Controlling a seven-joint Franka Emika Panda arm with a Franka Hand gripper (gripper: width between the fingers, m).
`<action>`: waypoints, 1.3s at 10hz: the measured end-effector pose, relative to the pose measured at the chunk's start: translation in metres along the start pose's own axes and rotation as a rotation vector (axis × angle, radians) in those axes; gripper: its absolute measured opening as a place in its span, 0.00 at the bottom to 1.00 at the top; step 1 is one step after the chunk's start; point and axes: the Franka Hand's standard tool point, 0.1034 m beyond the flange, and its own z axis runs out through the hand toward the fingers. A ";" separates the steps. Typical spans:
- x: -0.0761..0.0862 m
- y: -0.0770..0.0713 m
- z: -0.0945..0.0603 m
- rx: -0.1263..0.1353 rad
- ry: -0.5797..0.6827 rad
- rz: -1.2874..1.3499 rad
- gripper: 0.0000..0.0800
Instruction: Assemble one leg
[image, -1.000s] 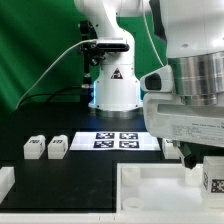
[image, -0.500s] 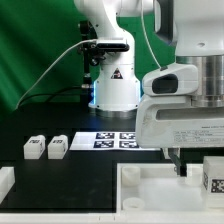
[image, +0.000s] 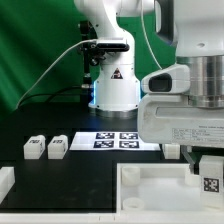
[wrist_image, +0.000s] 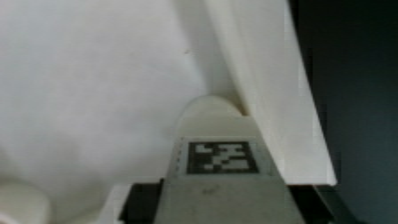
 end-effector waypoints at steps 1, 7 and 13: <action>0.001 -0.001 0.000 0.004 -0.002 0.152 0.36; 0.003 -0.005 0.004 0.095 -0.095 1.177 0.36; -0.004 -0.006 0.002 0.089 -0.081 0.793 0.81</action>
Offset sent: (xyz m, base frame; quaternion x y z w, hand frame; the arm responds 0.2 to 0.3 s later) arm 0.0191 -0.0081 0.0006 0.0555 -0.0097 0.4727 0.8794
